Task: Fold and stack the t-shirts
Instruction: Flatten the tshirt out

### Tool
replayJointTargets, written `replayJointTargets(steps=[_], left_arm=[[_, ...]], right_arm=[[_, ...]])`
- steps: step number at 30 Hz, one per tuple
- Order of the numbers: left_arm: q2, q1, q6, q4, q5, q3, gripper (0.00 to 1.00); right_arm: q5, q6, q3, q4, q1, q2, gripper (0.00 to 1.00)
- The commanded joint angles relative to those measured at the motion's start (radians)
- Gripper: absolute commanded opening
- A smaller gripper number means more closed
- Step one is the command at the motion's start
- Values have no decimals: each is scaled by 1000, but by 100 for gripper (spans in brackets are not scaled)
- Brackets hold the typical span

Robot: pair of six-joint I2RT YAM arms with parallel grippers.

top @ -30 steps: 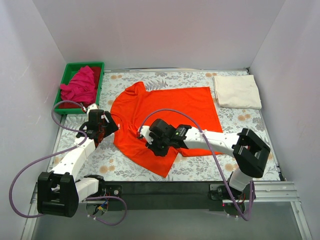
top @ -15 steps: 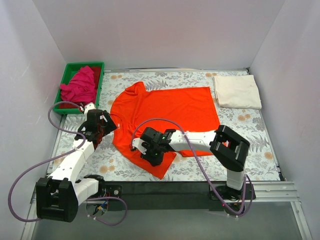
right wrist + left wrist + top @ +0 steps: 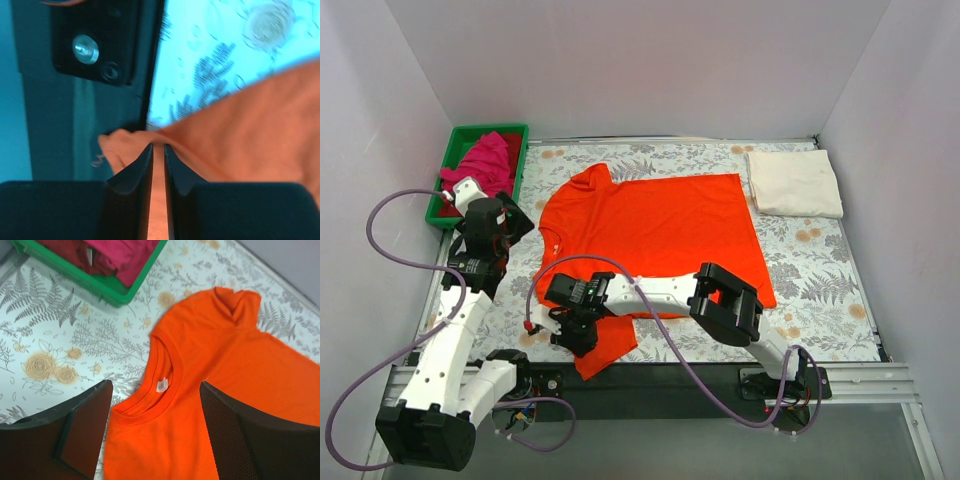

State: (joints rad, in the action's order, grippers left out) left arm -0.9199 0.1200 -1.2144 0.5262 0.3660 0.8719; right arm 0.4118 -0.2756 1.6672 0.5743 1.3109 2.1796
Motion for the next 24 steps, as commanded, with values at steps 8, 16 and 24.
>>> replayJointTargets(steps=[8,16,24], left_arm=[[-92,0,-8,48,-79,59,66],[-312,9,-22,-9,-260,95,68],[-465,61,-88,37,-276,7,68]], right_arm=[[-246,65,-85,26,-65,-248,26],[-523,269,-403,-19,-369,-501,43],[-610,455,-739,-109,-699,-688,48]])
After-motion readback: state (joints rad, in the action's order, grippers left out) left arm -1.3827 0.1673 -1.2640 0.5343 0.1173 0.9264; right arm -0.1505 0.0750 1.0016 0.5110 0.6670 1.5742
